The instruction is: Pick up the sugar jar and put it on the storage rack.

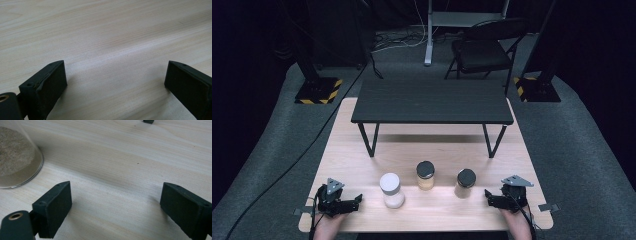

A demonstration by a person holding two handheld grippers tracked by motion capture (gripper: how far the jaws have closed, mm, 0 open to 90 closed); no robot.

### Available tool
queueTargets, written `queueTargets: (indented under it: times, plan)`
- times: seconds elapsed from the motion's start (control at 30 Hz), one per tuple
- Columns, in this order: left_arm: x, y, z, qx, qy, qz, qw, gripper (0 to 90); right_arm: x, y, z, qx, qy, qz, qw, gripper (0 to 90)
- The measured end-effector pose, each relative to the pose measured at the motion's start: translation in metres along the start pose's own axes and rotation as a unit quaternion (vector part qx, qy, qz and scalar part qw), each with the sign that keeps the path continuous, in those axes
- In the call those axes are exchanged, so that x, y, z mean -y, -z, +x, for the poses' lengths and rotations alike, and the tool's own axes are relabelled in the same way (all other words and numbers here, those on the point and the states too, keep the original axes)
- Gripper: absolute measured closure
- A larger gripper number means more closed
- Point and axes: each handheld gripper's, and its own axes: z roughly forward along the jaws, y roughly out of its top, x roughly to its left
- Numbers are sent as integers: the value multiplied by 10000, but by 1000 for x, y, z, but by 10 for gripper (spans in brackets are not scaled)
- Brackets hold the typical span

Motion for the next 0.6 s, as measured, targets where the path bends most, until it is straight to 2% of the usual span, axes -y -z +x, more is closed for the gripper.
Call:
queueTargets:
  times: [0.6]
  plan:
    - [1,1,1,40,-18,-2,10000,37,0,0,0,-4,-6,17,10000,88]
